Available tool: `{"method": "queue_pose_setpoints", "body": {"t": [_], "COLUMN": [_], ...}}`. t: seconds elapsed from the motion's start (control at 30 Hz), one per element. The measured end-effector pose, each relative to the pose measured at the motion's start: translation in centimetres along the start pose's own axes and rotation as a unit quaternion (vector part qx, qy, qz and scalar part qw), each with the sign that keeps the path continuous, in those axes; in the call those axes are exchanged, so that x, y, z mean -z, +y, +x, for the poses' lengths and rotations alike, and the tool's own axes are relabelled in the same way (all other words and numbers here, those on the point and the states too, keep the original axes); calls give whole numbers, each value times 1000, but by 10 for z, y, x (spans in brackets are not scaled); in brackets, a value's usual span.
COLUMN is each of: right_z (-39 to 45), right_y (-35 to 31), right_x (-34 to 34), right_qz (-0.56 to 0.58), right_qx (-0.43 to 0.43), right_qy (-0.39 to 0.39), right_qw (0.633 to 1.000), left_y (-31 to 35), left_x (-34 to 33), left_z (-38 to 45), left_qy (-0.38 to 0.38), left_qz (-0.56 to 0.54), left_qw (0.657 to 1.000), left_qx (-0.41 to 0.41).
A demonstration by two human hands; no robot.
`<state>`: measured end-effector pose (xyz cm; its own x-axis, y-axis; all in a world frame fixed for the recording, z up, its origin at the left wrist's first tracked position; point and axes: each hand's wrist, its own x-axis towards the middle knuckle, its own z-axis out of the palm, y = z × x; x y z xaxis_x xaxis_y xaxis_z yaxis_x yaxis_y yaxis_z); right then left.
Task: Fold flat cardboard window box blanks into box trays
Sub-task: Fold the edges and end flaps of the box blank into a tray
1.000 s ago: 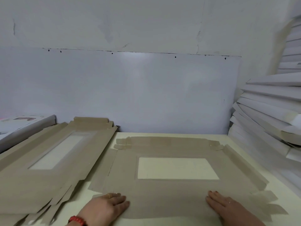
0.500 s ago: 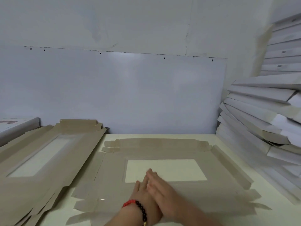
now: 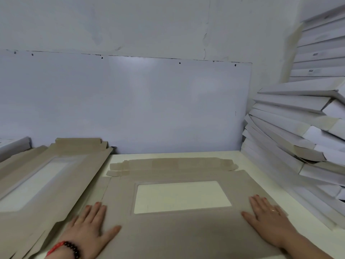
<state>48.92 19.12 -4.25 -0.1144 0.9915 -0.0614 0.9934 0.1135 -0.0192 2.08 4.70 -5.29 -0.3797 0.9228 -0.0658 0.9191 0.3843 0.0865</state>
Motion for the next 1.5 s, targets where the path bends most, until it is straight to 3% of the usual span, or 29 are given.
{"method": "queue_pose_setpoints", "body": {"t": [0.13,0.27,0.37,0.4,0.43,0.53,0.6,0.67,0.7,0.73,0.8,0.83,0.9,1.0,1.13,1.23,1.33,1.43,1.5], "right_z": [-14,-34,-47,-49,-51,-35,-28,-21,-19,-18,-11,-4,20,62,100,115,122,124,122], "right_y": [4,12,19,18,14,-19,-72,-129,-156,-180,-208,-214,-213,-187,-124,-64,-36,-55,-87], "right_x": [-1,-8,4,13,26,51,59,46,38,37,31,26,14,0,2,5,7,18,25], "right_qz": [-3,-44,-121,-134,-144,-200,-196,-73,48,178,325,351,294,57,34,14,-3,-108,-173], "right_qx": [-59,-77,-86,-83,-76,33,139,334,422,448,399,364,323,283,137,37,-8,-51,-30], "right_qy": [22,41,-5,-25,-54,-30,57,237,270,199,8,-28,-26,-14,-20,-21,-19,19,39], "right_qw": [998,995,989,987,985,979,969,909,864,853,858,862,899,957,990,999,1000,993,984], "left_y": [2,4,-1,-3,-5,20,63,113,135,151,164,163,154,141,100,51,21,32,56], "left_x": [9,10,9,21,29,55,57,45,35,25,5,-2,-12,-16,-15,-9,-2,4,14], "left_z": [-10,-43,-66,-66,-58,-21,1,18,23,27,36,41,50,64,84,102,111,118,125], "left_qy": [-29,13,57,10,20,-42,-1,23,10,-7,-26,-25,-15,-28,-8,6,1,23,53], "left_qz": [13,19,74,119,146,162,140,76,51,35,23,13,-6,15,18,23,34,55,88], "left_qw": [999,1000,993,991,986,985,984,982,980,979,978,979,979,976,988,997,999,998,995], "left_qx": [25,-9,-76,-62,-81,-47,-110,-172,-192,-202,-205,-204,-204,-214,-150,-75,-31,-5,1]}}
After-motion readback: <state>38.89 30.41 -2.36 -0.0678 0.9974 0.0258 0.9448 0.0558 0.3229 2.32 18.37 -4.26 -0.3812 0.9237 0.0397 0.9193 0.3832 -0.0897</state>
